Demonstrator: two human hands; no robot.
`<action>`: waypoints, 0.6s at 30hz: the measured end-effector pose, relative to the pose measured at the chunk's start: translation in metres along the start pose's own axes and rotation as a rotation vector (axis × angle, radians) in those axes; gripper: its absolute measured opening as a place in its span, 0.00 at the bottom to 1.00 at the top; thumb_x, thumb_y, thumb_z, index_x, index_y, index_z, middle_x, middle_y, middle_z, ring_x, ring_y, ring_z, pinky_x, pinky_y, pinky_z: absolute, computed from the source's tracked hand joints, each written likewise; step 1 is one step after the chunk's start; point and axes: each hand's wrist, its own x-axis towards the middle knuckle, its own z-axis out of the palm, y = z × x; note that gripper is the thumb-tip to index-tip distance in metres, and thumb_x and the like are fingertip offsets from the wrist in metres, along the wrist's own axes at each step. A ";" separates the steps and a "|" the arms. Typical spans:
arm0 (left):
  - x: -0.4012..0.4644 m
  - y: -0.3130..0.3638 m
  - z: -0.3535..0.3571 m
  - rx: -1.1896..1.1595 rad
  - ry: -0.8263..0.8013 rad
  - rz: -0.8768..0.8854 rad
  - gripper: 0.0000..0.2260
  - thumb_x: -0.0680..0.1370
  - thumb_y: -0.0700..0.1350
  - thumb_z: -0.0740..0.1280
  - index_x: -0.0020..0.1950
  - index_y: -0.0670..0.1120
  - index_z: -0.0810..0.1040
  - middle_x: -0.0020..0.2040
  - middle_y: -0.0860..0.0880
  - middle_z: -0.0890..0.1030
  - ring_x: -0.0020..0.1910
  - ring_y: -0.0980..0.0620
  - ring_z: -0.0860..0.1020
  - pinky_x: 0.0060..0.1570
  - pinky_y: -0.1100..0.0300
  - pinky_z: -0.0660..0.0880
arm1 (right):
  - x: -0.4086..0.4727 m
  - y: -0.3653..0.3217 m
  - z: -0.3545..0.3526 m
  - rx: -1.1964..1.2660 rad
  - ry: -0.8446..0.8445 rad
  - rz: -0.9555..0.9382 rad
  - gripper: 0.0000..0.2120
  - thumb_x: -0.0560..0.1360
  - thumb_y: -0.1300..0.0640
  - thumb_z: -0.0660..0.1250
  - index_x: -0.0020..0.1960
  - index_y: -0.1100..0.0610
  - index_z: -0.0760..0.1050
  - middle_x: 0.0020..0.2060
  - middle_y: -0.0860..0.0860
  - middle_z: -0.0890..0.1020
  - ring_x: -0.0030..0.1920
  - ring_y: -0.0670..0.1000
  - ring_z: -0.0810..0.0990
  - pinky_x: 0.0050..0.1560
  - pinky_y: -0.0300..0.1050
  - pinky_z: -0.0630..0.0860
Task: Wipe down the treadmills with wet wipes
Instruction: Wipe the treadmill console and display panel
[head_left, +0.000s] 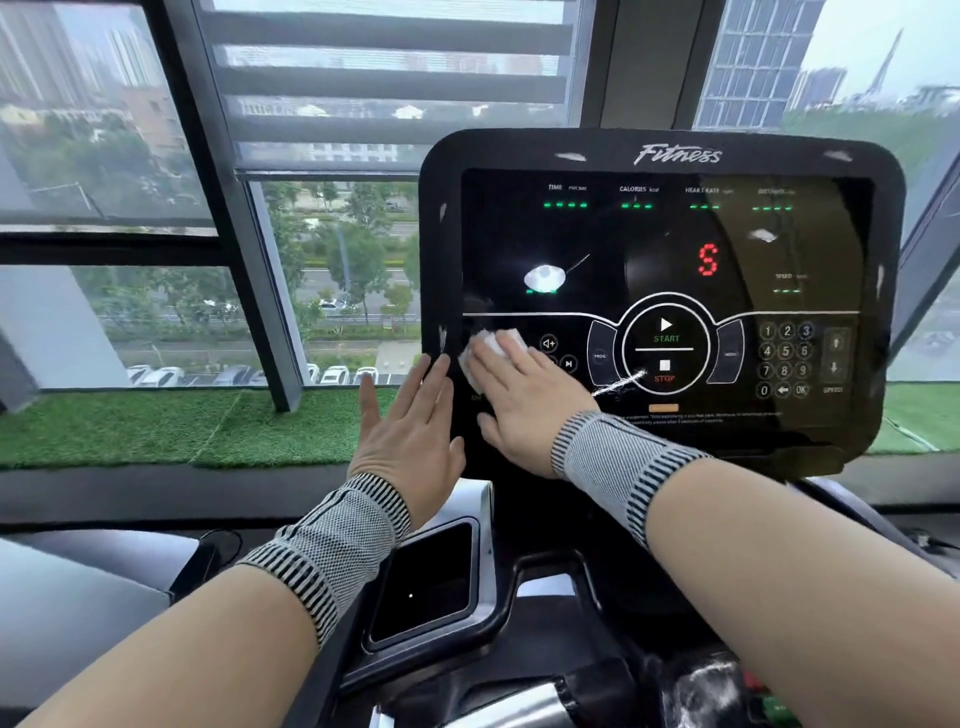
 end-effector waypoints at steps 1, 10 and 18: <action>0.002 0.000 -0.002 0.000 0.007 0.003 0.29 0.81 0.54 0.51 0.79 0.44 0.48 0.79 0.51 0.38 0.76 0.53 0.35 0.69 0.38 0.29 | 0.006 0.002 -0.005 0.005 0.014 0.020 0.33 0.78 0.44 0.46 0.78 0.57 0.42 0.78 0.52 0.44 0.77 0.56 0.42 0.76 0.51 0.46; 0.018 -0.003 -0.013 -0.007 0.020 -0.009 0.29 0.80 0.53 0.50 0.79 0.45 0.46 0.78 0.51 0.37 0.76 0.53 0.35 0.70 0.38 0.32 | -0.010 -0.003 0.010 -0.040 -0.004 -0.090 0.34 0.73 0.45 0.48 0.76 0.60 0.57 0.75 0.57 0.59 0.75 0.60 0.55 0.72 0.56 0.61; 0.042 -0.008 -0.029 -0.053 0.068 -0.027 0.29 0.80 0.52 0.52 0.79 0.44 0.48 0.79 0.51 0.39 0.76 0.53 0.35 0.69 0.40 0.31 | 0.014 0.003 -0.014 -0.053 0.069 0.022 0.34 0.77 0.44 0.49 0.77 0.59 0.46 0.77 0.56 0.47 0.76 0.58 0.45 0.75 0.55 0.50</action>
